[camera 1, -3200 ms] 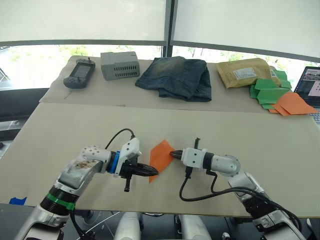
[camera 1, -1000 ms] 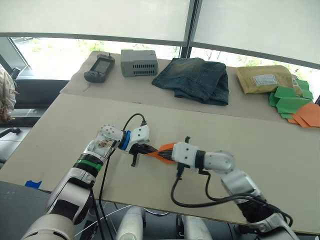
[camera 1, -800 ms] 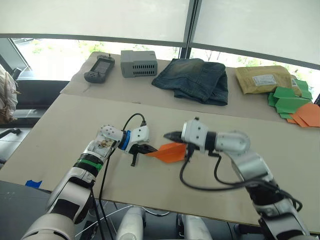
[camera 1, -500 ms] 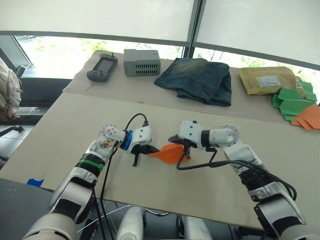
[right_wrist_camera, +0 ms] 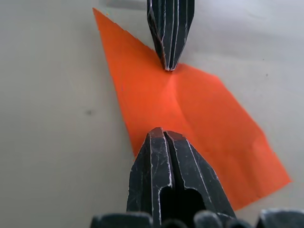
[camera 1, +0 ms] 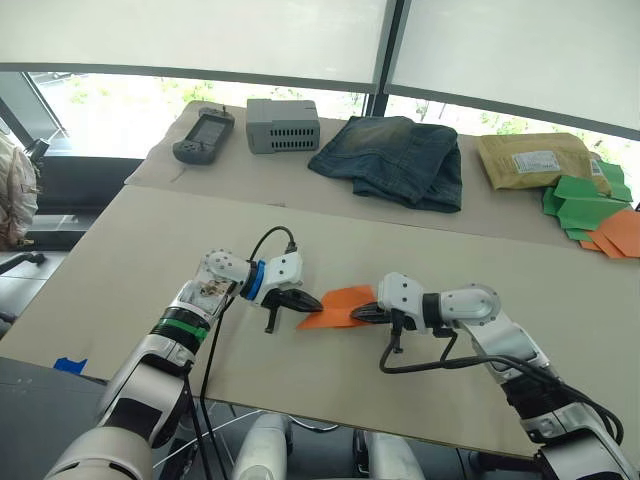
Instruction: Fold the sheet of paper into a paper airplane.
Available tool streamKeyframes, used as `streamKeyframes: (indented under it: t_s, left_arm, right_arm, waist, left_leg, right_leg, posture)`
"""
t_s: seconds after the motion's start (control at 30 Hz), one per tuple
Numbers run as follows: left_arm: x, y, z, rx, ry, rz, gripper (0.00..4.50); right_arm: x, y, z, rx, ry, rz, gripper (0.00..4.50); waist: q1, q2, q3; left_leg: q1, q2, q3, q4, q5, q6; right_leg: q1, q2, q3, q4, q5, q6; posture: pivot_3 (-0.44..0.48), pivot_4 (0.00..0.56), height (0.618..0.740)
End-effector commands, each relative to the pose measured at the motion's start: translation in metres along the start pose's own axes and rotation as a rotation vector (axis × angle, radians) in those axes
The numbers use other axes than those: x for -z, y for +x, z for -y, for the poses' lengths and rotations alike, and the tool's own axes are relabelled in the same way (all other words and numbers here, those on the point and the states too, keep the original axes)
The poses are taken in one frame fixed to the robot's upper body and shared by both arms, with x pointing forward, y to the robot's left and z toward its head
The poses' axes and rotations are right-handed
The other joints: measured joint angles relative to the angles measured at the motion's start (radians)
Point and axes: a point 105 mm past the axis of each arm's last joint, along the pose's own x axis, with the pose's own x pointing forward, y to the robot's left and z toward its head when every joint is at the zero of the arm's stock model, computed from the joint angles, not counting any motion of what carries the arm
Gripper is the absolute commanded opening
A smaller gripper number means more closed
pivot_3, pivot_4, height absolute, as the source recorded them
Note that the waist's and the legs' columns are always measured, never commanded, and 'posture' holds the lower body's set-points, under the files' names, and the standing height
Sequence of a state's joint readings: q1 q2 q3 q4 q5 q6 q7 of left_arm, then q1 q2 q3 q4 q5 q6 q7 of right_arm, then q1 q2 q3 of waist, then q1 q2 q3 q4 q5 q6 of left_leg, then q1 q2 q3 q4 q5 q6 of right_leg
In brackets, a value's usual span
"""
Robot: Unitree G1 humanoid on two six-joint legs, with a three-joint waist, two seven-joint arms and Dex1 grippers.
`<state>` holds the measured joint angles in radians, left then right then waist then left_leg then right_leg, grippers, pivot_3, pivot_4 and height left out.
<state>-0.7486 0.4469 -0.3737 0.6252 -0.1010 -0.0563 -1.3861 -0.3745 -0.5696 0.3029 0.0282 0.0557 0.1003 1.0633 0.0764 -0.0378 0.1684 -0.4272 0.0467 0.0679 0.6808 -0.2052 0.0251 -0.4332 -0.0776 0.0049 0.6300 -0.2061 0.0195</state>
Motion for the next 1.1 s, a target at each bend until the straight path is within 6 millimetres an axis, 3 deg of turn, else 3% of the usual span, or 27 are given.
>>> streamKeyframes:
  t_s: [0.03,0.17,0.3,0.47,0.63,0.9,1.1]
  left_arm:
    - [-0.027,-0.004,-0.012,-0.030,0.056,0.029,0.02]
    - [-0.044,-0.012,-0.015,-0.045,-0.008,0.115,0.02]
    - [-0.040,-0.025,-0.012,-0.068,-0.016,0.079,0.02]
    - [-0.048,-0.040,0.012,-0.058,-0.094,0.134,0.02]
    - [-0.037,-0.026,0.041,-0.050,-0.163,0.121,0.02]
    - [-0.001,-0.013,0.041,-0.192,-0.263,0.046,0.02]
    - [0.011,-0.006,0.056,-0.205,-0.332,0.025,0.02]
  right_arm:
    - [0.000,0.001,0.000,0.017,-0.018,0.000,0.00]
    - [0.010,0.006,-0.004,0.011,-0.005,-0.039,0.00]
    - [0.015,0.010,-0.008,0.011,0.011,-0.072,0.00]
    - [0.017,0.015,-0.014,0.040,0.064,-0.100,0.00]
    - [0.018,0.016,-0.016,0.080,0.105,-0.119,0.00]
    - [0.013,0.009,-0.009,0.086,0.090,-0.108,0.00]
    - [0.011,0.002,-0.001,0.101,0.094,-0.102,0.00]
  waist:
    - [0.000,0.000,0.000]
    - [-0.008,0.000,0.000]
    - [-0.017,0.000,0.000]
    - [-0.034,0.000,0.000]
    - [-0.054,0.001,0.000]
    - [-0.061,0.001,0.000]
    - [-0.062,0.001,0.000]
  left_leg:
    - [0.000,0.000,0.000,0.000,0.000,0.000]
    - [-0.003,0.000,0.000,0.000,0.000,0.000]
    - [-0.004,0.001,-0.001,0.000,0.000,0.000]
    - [-0.004,0.002,-0.001,0.000,0.000,0.000]
    - [-0.003,0.002,-0.001,-0.001,0.000,0.000]
    - [-0.003,0.002,-0.001,-0.001,0.000,0.000]
    - [-0.003,0.002,-0.001,-0.002,0.000,0.000]
  right_leg:
    - [0.000,0.000,0.000,0.000,0.000,0.000]
    - [-0.003,0.000,0.000,0.000,0.000,0.000]
    - [-0.004,0.001,0.000,0.000,0.000,0.000]
    - [-0.004,0.001,0.000,0.001,0.000,0.000]
    - [-0.003,0.001,0.001,0.000,0.000,0.000]
    - [-0.004,0.001,0.001,0.000,0.000,0.000]
    - [-0.004,0.001,0.001,-0.001,-0.001,0.000]
  posture:
    - [0.000,0.150,0.716]
    - [0.000,0.150,0.716]
    - [0.000,0.150,0.716]
    - [0.000,0.150,0.716]
    - [0.000,0.150,0.716]
    - [0.000,0.150,0.716]
    - [0.000,0.150,0.716]
